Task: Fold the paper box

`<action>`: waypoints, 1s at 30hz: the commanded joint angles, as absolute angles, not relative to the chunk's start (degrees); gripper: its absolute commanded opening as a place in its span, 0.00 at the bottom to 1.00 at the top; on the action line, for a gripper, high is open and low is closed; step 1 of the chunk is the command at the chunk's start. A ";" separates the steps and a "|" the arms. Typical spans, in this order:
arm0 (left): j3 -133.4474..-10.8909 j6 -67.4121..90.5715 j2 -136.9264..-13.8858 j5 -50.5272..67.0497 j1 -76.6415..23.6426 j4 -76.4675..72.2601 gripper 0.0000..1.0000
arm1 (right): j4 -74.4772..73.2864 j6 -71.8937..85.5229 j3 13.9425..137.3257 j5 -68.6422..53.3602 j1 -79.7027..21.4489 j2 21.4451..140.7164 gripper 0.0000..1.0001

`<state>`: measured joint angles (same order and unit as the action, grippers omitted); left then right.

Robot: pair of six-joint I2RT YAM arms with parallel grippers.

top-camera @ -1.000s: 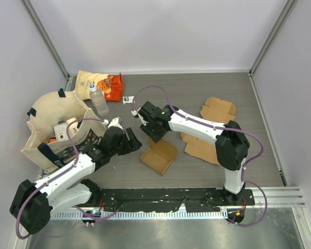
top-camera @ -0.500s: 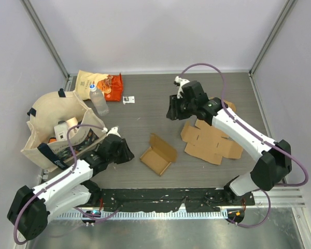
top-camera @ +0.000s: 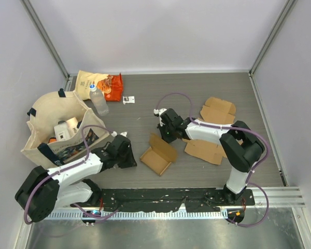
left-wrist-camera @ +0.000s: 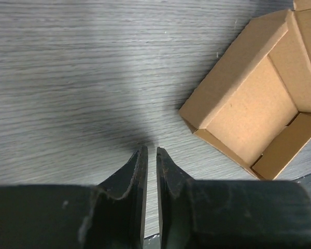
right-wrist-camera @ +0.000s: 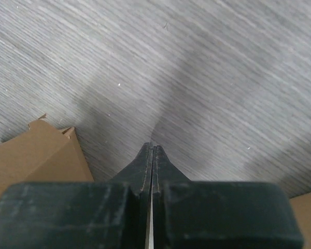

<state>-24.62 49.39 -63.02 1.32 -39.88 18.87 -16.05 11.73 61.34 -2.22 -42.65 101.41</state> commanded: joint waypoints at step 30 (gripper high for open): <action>-26.72 48.78 -59.26 -3.77 -41.84 22.56 0.49 | -20.73 21.01 63.37 10.36 -40.08 92.65 0.36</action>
